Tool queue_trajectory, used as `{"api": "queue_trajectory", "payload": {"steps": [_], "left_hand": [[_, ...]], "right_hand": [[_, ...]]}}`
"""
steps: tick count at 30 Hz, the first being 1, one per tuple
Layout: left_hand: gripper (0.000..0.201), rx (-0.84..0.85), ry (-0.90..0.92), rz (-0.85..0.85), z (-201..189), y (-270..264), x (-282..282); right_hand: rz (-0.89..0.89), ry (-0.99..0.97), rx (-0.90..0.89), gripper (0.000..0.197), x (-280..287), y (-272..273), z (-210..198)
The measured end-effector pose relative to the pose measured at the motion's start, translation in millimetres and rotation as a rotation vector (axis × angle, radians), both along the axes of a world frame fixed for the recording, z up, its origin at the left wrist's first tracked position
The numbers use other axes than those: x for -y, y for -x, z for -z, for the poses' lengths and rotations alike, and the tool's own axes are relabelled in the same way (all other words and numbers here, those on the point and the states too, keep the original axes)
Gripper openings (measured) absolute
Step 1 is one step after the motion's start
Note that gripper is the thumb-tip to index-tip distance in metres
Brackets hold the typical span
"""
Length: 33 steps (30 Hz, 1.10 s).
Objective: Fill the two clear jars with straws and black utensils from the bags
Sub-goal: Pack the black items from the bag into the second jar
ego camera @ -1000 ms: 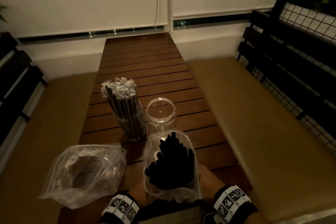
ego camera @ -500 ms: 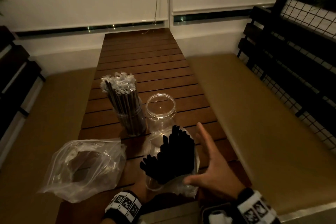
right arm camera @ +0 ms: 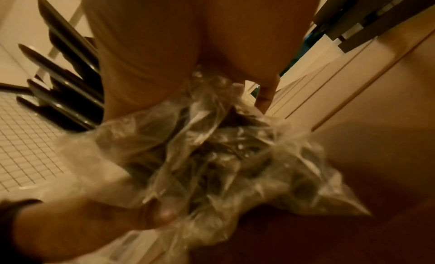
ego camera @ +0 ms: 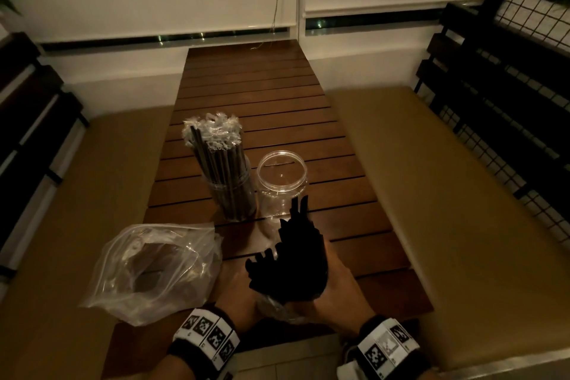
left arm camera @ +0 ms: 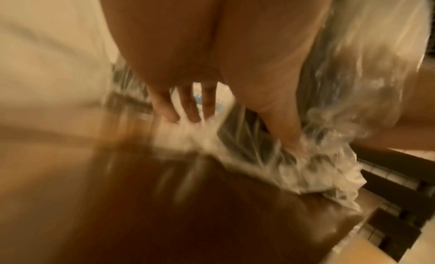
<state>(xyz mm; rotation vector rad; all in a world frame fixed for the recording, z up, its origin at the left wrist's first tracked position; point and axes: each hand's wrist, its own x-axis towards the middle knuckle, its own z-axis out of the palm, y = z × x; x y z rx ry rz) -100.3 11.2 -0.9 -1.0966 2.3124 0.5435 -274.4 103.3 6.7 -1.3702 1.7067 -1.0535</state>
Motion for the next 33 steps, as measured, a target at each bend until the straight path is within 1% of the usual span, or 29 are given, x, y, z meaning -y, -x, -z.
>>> {"api": "queue_trajectory", "payload": {"steps": [1, 2, 3, 4, 5, 7, 8, 9, 10, 11, 13, 14, 15, 18, 19, 20, 22, 24, 25, 26, 28, 30, 31, 33], "left_hand": [[0.043, -0.113, -0.002, -0.031, -0.5, -3.8, 2.6], [0.055, -0.213, -0.030, -0.022, -8.6, -6.5, 2.9], [0.063, -0.324, -0.063, -0.054, -18.6, -8.1, 1.3], [0.067, -0.400, -0.107, -0.066, -25.6, -10.7, -0.3], [0.078, -0.459, -0.114, -0.068, -34.7, -15.3, 0.1], [0.125, -0.454, -0.137, -0.113, -59.7, -21.8, -1.6], [0.138, -0.451, -0.131, -0.132, -67.1, -25.2, -0.3], [0.142, -0.484, -0.128, -0.151, -74.2, -25.5, 1.8], [0.143, -0.553, -0.168, -0.169, -77.4, -23.6, 3.7], [0.142, -0.663, -0.228, -0.174, -79.7, -19.2, 3.2], [0.138, -0.854, -0.385, -0.190, -71.0, -8.8, 2.1], [0.136, -0.907, -0.437, -0.184, -63.2, -2.2, 1.5], [0.135, -0.949, -0.465, -0.166, -55.4, 5.5, -0.8], [0.129, -1.049, -0.514, -0.212, -34.8, 23.8, -3.6], [0.125, -1.075, -0.515, -0.224, -32.7, 27.7, -3.5], [0.120, -1.098, -0.502, -0.237, -31.4, 31.0, -2.2], [0.116, -1.119, -0.453, -0.241, -31.4, 36.3, 1.3], [0.111, -1.126, -0.376, -0.228, -34.1, 39.0, 4.4], [0.113, -1.120, -0.357, -0.225, -35.4, 39.6, 5.1], [0.120, -1.109, -0.354, -0.235, -35.9, 39.5, 6.1], [0.129, -1.104, -0.360, -0.245, -34.4, 38.9, 7.4], [0.133, -1.117, -0.352, -0.236, -37.2, 36.3, 7.3], [0.135, -1.119, -0.357, -0.236, -40.3, 35.2, 7.7], [0.135, -1.128, -0.361, -0.240, -46.3, 34.3, 8.2]], "right_hand": [[0.012, -0.035, -0.041, 0.094, -0.8, -0.3, 0.9], [0.031, -0.036, -0.089, 0.091, 0.1, 0.9, 3.3], [0.044, -0.037, -0.103, 0.088, -0.7, 3.9, 10.4], [0.046, -0.011, -0.118, 0.087, -1.3, 5.4, 16.7], [0.035, -0.016, -0.112, 0.089, -2.0, 6.7, 19.3], [-0.003, -0.014, -0.082, 0.100, -3.3, 10.9, 28.6], [-0.015, -0.007, -0.085, 0.103, -4.3, 12.7, 30.3], [-0.016, -0.004, -0.077, 0.104, -4.9, 14.1, 31.9], [-0.019, 0.003, -0.070, 0.106, -5.8, 15.6, 33.5], [-0.032, 0.020, -0.076, 0.109, -6.3, 15.9, 34.9], [-0.070, 0.059, -0.109, 0.119, -4.7, 15.2, 34.4], [-0.079, 0.059, -0.125, 0.120, -2.2, 15.3, 31.1], [-0.086, 0.032, -0.116, 0.115, 0.9, 16.2, 26.1], [-0.084, -0.002, -0.010, 0.077, 14.1, 22.2, 12.3], [-0.078, -0.003, 0.006, 0.072, 19.3, 25.3, 11.3], [-0.080, -0.015, 0.024, 0.072, 23.7, 29.0, 9.8], [-0.102, -0.036, 0.002, 0.078, 30.0, 38.3, 11.3], [-0.136, -0.002, -0.095, 0.081, 32.9, 46.4, 11.2], [-0.150, 0.021, -0.155, 0.083, 33.2, 49.5, 8.0], [-0.150, 0.038, -0.202, 0.085, 33.8, 51.4, 2.8], [-0.165, 0.068, -0.244, 0.101, 33.8, 56.3, -1.8], [-0.215, 0.084, -0.229, 0.123, 32.0, 60.5, -5.2], [-0.250, 0.083, -0.191, 0.131, 31.8, 62.9, -6.6], [-0.306, 0.083, -0.108, 0.136, 30.8, 66.6, -12.5]]}}
